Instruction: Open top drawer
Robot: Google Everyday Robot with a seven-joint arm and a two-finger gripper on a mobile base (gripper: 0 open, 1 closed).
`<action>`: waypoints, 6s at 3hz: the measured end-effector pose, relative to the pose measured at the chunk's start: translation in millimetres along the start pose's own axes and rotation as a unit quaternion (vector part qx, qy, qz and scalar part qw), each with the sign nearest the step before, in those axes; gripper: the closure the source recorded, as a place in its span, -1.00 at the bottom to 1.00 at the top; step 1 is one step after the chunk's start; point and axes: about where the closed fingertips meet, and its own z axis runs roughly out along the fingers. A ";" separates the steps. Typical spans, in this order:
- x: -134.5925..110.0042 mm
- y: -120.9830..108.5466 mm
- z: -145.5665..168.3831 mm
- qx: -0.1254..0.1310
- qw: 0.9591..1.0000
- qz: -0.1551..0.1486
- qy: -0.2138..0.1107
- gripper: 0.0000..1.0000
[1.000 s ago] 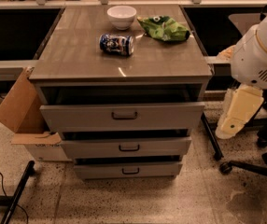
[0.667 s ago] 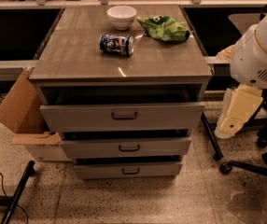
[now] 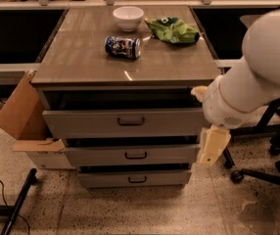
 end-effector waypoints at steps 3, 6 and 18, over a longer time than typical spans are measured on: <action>4.6 -10.6 78.7 -0.019 0.999 -0.035 -0.015 -1.00; 26.9 -72.5 162.6 -0.006 0.997 -0.076 0.004 -1.00; 37.1 16.5 161.0 -0.034 0.998 -0.056 -0.011 0.17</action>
Offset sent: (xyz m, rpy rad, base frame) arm 0.0084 0.0154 -0.0394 0.0434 0.0237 0.0383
